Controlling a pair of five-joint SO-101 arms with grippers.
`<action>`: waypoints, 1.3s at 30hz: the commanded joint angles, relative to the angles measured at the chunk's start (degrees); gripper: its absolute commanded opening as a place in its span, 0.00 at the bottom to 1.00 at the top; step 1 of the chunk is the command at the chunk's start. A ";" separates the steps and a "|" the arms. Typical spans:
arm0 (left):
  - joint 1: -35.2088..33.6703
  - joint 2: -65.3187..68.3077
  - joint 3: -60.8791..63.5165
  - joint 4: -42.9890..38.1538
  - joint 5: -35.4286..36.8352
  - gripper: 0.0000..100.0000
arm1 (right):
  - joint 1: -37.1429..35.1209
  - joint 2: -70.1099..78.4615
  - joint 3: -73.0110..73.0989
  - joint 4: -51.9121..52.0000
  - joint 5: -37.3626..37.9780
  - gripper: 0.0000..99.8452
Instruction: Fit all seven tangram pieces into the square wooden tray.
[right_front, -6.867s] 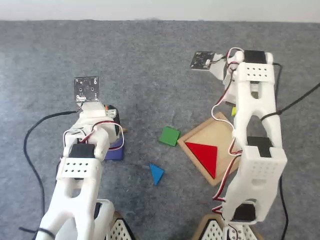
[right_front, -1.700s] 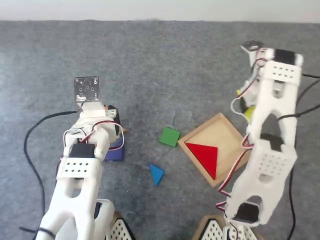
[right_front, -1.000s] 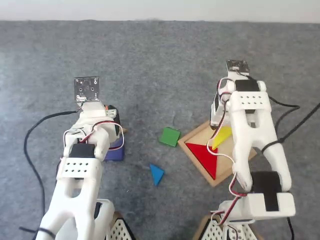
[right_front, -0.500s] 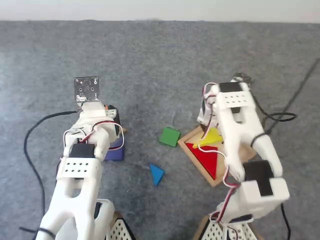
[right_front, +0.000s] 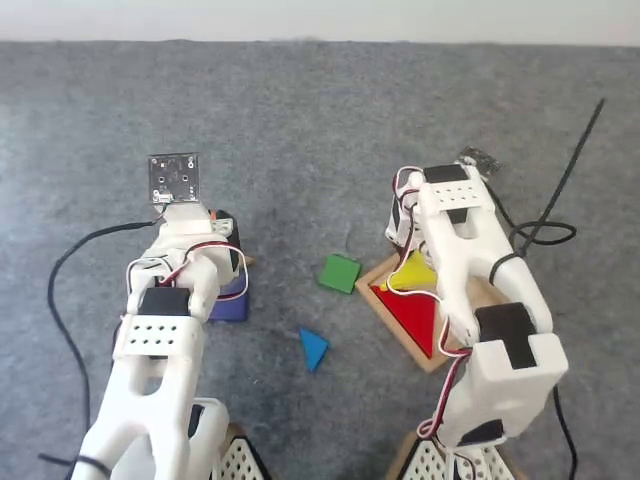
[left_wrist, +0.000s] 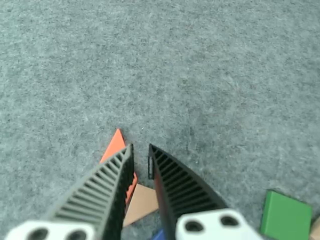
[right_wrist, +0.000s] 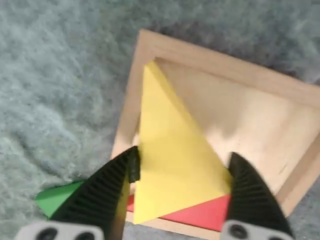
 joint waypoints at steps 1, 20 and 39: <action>0.53 0.09 -0.40 -1.67 -0.62 0.05 | -0.84 -0.04 -4.13 -1.19 -0.62 0.36; 0.53 0.00 -0.40 -1.67 -0.62 0.05 | 13.14 -11.65 -23.65 25.98 25.32 0.40; 0.62 0.09 -0.40 -1.67 -0.62 0.05 | 18.51 -49.36 30.42 -25.45 75.52 0.05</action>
